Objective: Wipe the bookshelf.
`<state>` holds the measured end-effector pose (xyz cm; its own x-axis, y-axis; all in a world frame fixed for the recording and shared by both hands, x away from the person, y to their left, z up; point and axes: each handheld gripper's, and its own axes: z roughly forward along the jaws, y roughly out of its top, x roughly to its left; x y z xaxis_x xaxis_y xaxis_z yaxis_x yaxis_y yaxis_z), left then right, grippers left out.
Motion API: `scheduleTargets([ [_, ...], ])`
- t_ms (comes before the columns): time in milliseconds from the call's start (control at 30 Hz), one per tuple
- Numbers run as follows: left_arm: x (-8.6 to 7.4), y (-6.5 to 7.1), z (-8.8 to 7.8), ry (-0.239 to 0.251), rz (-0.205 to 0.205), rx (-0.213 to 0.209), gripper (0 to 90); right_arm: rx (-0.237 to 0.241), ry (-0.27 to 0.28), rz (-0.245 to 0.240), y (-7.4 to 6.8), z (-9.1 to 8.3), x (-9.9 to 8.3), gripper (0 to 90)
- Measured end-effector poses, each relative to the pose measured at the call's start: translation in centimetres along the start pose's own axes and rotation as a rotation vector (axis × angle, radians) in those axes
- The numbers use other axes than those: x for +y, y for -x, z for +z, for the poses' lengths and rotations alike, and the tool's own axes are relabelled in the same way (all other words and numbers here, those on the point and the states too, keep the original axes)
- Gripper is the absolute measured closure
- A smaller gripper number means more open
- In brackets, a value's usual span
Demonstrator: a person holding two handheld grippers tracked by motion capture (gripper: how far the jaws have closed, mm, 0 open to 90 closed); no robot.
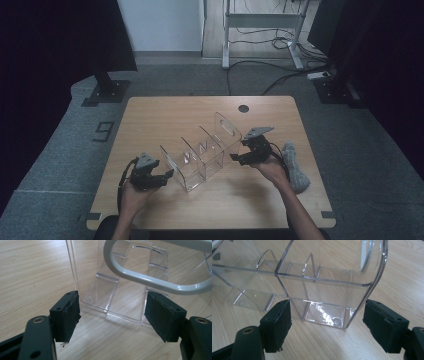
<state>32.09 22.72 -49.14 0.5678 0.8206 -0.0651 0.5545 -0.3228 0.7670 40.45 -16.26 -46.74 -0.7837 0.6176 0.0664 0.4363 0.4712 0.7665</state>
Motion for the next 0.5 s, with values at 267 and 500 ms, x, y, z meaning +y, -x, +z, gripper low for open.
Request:
scheduleTargets([
  [267,0.3,-0.6,0.7,-0.011,-0.015,0.016,30.2,0.003,-0.014,-0.013,-0.8,-0.9,-0.7,22.1],
  [500,0.6,-1.3,1.3,-0.010,-0.039,0.019,32.3,0.006,-0.014,-0.020,-1.8,-1.9,-1.5,22.0],
])
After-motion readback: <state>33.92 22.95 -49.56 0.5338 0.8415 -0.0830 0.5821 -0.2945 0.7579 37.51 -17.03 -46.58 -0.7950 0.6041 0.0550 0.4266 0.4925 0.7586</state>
